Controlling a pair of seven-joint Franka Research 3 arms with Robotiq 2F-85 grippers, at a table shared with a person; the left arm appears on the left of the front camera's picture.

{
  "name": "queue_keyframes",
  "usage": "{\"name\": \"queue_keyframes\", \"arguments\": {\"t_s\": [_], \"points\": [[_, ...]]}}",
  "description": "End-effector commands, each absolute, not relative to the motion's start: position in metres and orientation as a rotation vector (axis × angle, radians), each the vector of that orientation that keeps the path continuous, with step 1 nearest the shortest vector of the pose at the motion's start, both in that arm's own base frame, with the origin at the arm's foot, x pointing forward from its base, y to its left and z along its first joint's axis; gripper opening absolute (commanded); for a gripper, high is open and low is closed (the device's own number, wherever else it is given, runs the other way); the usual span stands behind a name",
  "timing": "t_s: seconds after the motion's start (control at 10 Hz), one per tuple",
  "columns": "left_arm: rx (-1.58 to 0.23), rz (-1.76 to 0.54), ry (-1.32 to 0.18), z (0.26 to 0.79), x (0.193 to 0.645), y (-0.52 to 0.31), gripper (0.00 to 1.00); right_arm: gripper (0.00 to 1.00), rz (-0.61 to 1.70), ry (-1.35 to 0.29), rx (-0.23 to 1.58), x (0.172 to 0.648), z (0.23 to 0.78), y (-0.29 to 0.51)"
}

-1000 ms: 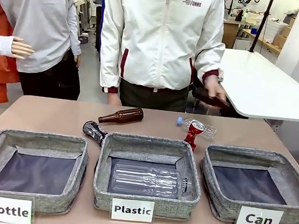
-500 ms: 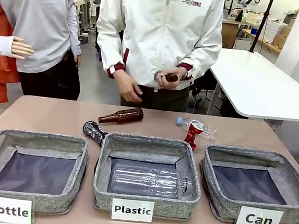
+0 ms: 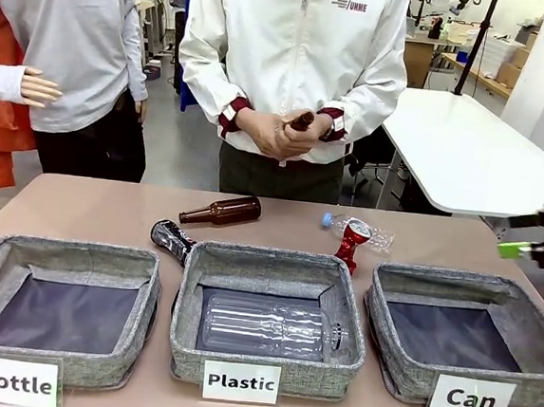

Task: Sort the can waste into the basket.
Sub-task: Pick up the can waste from the table and place it in the right Fabric basket.

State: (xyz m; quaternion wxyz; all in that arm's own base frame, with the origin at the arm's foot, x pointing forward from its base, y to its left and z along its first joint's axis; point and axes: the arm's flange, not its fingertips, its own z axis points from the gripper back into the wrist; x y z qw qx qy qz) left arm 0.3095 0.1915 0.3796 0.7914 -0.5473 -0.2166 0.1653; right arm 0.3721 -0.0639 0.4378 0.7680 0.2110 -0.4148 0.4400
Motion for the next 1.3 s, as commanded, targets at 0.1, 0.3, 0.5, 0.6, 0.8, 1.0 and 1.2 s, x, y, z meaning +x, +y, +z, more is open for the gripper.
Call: {"name": "queue_keyframes", "arguments": {"t_s": [0.1, 0.3, 0.5, 0.6, 0.8, 1.0, 1.2], "points": [[-1.187, 0.338, -0.486, 0.38, 0.309, 0.192, 1.0, 1.0, 1.085, -0.972, 0.395, 0.436, 0.408, -0.027], [-1.187, 0.338, -0.486, 0.38, 0.309, 0.192, 1.0, 1.0, 1.146, -1.001, 0.385, 0.464, 0.388, -0.003], [-1.187, 0.338, -0.486, 0.38, 0.309, 0.192, 1.0, 1.0, 1.184, -1.019, 0.404, 0.481, 0.374, 0.011], [-1.187, 0.338, -0.486, 0.38, 0.309, 0.192, 1.0, 1.0, 1.201, -1.007, 0.415, 0.487, 0.367, 0.017], [-1.184, 0.293, -0.488, 0.412, 0.283, 0.21, 1.0, 1.0, 1.217, -0.969, 0.433, 0.5, 0.351, 0.032], [-1.205, 0.265, -0.479, 0.447, 0.251, 0.245, 1.0, 1.0, 1.208, -0.952, 0.469, 0.513, 0.337, 0.034], [-1.152, 0.223, -0.484, 0.464, 0.209, 0.282, 1.0, 1.0, 1.211, -0.923, 0.522, 0.524, 0.324, 0.038]]}}
